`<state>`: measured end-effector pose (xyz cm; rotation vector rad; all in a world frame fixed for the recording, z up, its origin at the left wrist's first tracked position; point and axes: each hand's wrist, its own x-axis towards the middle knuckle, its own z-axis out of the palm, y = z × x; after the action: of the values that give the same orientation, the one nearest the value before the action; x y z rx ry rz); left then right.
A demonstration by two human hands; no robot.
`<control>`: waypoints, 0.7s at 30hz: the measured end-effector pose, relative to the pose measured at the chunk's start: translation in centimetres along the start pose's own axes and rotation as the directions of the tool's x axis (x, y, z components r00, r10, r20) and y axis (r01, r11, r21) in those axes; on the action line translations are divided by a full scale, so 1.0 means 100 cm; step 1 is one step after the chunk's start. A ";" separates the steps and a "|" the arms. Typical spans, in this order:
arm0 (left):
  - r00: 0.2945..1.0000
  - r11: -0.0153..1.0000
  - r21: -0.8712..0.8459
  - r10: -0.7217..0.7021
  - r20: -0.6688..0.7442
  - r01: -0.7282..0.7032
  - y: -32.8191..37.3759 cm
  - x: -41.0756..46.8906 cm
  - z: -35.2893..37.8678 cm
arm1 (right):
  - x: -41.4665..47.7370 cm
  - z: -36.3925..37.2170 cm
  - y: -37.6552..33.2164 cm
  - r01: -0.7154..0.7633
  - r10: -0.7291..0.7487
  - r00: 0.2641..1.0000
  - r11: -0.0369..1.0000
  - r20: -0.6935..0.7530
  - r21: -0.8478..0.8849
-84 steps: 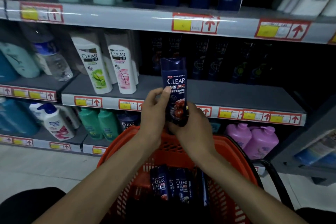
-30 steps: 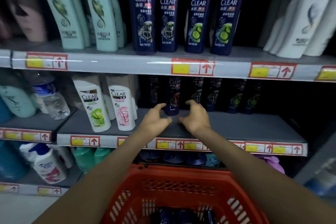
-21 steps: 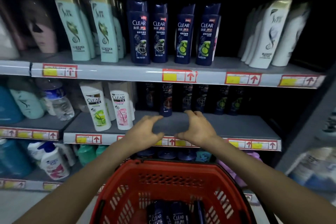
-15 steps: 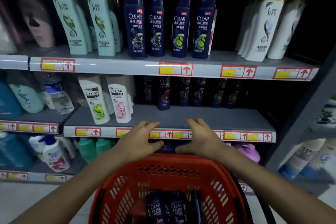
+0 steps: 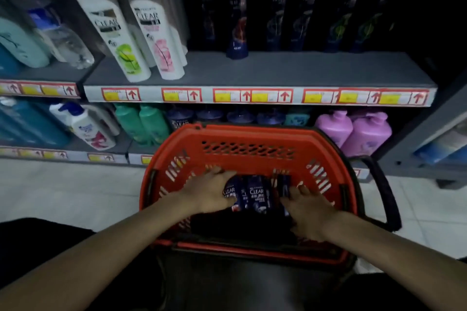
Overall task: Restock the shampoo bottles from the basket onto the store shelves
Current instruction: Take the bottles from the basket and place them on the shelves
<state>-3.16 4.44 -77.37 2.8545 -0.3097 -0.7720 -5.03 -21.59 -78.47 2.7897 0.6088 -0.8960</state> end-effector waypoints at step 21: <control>0.825 0.765 -0.333 -0.560 0.082 0.552 -0.005 0.149 0.121 | 0.022 0.023 0.004 0.156 -0.157 0.987 0.988 -0.020 -0.018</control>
<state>3.32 0.05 -94.96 2.6070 0.6576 -0.7821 -4.47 -21.87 -81.63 2.7710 0.8446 -0.8859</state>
